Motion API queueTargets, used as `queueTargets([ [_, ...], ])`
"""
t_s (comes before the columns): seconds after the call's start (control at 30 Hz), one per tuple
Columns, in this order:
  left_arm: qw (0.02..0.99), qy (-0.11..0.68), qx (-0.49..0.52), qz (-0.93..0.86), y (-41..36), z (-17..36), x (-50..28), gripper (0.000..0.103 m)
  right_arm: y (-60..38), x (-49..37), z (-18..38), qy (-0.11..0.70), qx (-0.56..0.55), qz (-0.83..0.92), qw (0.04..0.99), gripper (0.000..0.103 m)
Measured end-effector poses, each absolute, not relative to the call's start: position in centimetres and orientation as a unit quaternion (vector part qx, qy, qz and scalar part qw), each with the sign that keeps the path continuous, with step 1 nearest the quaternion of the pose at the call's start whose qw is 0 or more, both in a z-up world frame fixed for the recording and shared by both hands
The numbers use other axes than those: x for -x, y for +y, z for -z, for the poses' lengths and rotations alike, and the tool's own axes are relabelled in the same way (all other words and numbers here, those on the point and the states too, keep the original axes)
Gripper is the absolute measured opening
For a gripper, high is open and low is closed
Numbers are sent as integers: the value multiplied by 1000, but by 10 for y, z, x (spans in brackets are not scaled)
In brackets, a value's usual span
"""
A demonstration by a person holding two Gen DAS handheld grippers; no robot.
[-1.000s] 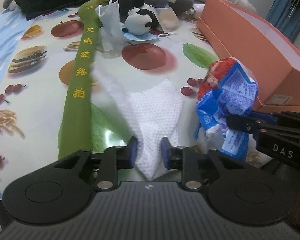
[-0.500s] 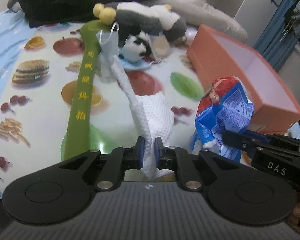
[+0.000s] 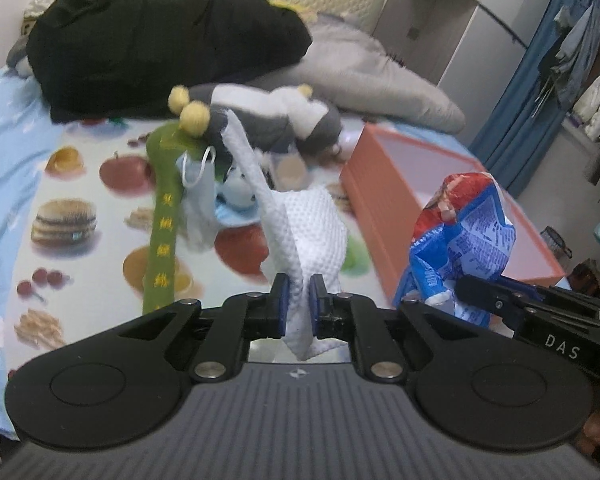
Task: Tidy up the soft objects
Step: 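Lift and carry the white cloth over the box with the left tool while the right carries the blue bag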
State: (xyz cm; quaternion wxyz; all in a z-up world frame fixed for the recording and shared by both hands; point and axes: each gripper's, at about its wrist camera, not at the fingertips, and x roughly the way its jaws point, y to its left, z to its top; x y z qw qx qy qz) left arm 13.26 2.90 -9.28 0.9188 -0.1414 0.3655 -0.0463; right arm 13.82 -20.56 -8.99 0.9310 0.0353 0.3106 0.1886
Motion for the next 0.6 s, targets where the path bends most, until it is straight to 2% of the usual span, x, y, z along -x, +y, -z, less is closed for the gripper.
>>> queueTargets([
  [0.33, 927, 342, 136, 77, -7, 64, -141, 13, -246, -131, 64, 280, -42, -152, 947, 28],
  [0.6, 922, 345, 123, 129, -60, 60, -156, 13, -290, -128, 62, 274, -48, -101, 955, 28],
])
